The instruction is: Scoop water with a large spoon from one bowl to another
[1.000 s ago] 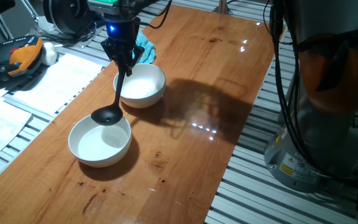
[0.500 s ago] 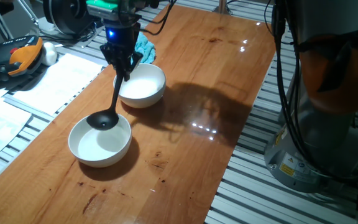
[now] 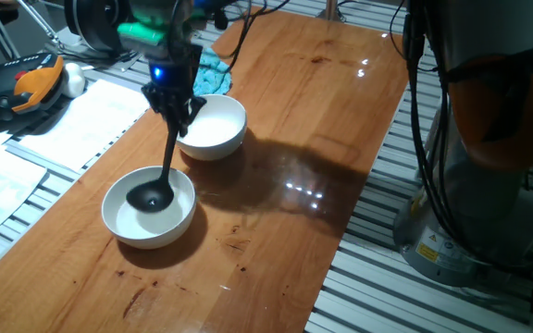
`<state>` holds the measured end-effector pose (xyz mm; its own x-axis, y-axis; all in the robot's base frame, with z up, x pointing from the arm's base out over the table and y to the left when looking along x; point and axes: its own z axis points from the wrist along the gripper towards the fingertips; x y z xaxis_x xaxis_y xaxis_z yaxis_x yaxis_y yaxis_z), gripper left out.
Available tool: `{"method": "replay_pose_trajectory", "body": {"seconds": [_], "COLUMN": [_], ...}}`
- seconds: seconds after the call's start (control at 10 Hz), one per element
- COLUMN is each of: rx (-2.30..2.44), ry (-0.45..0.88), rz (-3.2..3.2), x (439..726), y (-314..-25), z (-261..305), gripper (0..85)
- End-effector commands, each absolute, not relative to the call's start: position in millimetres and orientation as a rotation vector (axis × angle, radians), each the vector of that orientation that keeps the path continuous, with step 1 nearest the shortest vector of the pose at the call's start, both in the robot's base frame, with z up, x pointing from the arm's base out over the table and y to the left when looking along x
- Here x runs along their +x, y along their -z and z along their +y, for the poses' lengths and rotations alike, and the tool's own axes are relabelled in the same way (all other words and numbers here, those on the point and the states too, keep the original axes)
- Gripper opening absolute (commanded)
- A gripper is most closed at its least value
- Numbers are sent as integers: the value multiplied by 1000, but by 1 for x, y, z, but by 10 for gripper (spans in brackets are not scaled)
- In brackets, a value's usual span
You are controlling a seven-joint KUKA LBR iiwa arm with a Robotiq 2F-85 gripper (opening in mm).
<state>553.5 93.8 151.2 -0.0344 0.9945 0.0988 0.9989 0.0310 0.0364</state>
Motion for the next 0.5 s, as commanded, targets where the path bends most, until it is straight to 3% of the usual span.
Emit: {"method": "replay_pose_trajectory", "body": {"seconds": [0.0, 0.4], "rx": [-2145, -2106], "ry": [136, 85], "rz": [-2237, -2306], "x": [553, 558], "y": [-149, -137], "z": [97, 102], "gripper": [0, 0]}}
